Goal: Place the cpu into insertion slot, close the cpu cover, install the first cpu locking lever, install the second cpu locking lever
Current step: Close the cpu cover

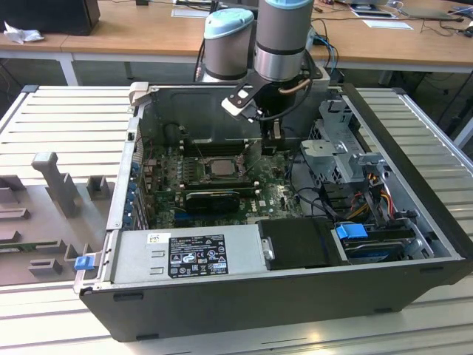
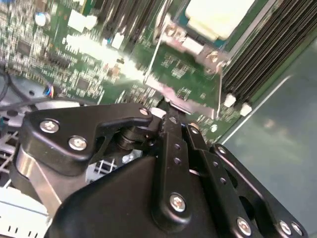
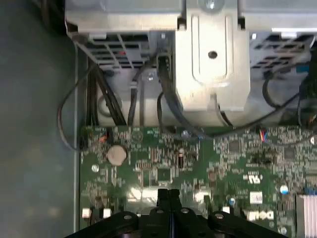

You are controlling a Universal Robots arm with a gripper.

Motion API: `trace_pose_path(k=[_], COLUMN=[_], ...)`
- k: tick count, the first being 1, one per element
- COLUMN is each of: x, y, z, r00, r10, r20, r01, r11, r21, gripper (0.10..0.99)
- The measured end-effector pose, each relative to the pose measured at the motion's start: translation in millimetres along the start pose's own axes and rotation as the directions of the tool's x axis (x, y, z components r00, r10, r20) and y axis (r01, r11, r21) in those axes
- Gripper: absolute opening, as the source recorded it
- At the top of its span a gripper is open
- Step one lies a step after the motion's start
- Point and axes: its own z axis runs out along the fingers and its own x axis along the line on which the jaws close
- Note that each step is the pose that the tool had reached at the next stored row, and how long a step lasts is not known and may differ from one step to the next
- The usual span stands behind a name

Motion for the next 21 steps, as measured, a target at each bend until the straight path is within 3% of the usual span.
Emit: trace_pose_path(k=[2, 6, 10, 14, 18, 21], x=[-0.1, -0.2, -0.5, -0.3, 0.5, 0.4], y=[-19.1, -40.6, -46.0, -52.8, -69.8, -73.6], z=[-0.9, 1.6, 12.3, 12.5, 11.7, 11.4], r00=[1.0000, 1.0000, 0.9999, 0.9998, 0.9998, 0.9998], r10=[0.000, 0.000, -0.015, -0.020, -0.020, -0.020], r20=[0.0000, -0.0001, -0.0023, -0.0026, -0.0028, -0.0028], r01=[0.000, 0.000, 0.015, 0.020, 0.020, 0.020], r11=[1.0000, 1.0000, 0.9999, 0.9998, 0.9998, 0.9998], r21=[0.000, 0.000, 0.000, 0.000, 0.000, 0.000], gripper=[0.106, 0.106, 0.106, 0.106, 0.106, 0.106])
